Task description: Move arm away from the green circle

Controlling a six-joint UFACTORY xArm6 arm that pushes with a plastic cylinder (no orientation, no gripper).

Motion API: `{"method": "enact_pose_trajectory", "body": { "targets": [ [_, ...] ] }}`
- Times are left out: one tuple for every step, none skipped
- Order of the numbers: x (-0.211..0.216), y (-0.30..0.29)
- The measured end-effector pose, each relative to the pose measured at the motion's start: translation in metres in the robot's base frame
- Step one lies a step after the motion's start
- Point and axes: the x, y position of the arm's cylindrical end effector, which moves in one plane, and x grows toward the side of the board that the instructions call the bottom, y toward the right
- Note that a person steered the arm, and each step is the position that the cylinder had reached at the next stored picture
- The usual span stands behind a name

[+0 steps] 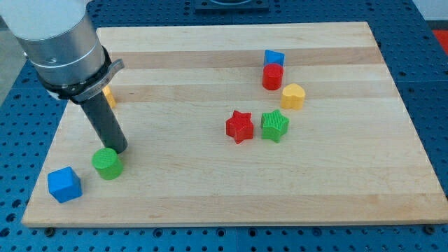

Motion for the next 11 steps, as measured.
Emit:
{"method": "enact_pose_trajectory", "body": {
  "targets": [
    [0.007, -0.003],
    [0.010, -0.008],
    [0.016, -0.014],
    [0.016, -0.015],
    [0.013, -0.001],
    [0.013, 0.026],
    [0.013, 0.060],
    [0.017, 0.098],
    [0.024, 0.132],
    [0.027, 0.168],
    [0.027, 0.206]
  ]
}}
